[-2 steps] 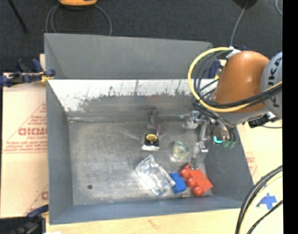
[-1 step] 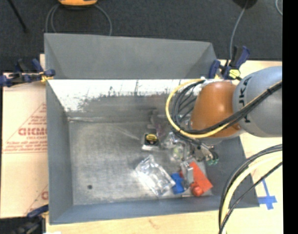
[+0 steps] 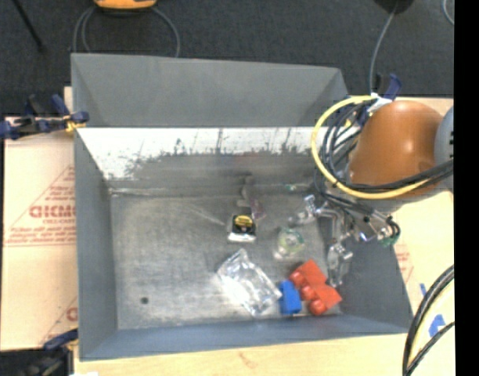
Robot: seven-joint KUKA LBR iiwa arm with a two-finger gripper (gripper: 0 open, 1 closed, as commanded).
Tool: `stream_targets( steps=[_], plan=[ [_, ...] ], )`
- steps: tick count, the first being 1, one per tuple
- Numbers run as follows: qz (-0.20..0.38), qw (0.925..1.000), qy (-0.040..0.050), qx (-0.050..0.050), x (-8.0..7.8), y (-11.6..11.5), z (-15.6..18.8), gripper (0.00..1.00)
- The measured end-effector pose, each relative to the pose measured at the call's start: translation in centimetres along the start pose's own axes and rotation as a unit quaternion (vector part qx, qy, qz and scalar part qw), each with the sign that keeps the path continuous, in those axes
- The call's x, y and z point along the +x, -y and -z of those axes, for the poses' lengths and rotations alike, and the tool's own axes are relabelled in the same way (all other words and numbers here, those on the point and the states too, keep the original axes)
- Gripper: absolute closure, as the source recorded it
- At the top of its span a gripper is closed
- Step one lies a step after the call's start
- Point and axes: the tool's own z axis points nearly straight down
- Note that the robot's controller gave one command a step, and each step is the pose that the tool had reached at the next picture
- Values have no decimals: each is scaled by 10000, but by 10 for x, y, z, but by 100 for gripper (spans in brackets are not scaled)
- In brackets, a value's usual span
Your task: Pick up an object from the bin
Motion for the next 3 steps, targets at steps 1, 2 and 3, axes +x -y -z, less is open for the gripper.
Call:
stream_targets(
  steps=[1, 2, 3],
  plan=[
    [-234, 9997, -58, -49, 27, -25, -54, 0],
    [-1570, 9876, 13, -18, 49, 16, -91, 0],
    [-1563, 9877, 61, 11, 46, 18, -91, 100]
  ],
)
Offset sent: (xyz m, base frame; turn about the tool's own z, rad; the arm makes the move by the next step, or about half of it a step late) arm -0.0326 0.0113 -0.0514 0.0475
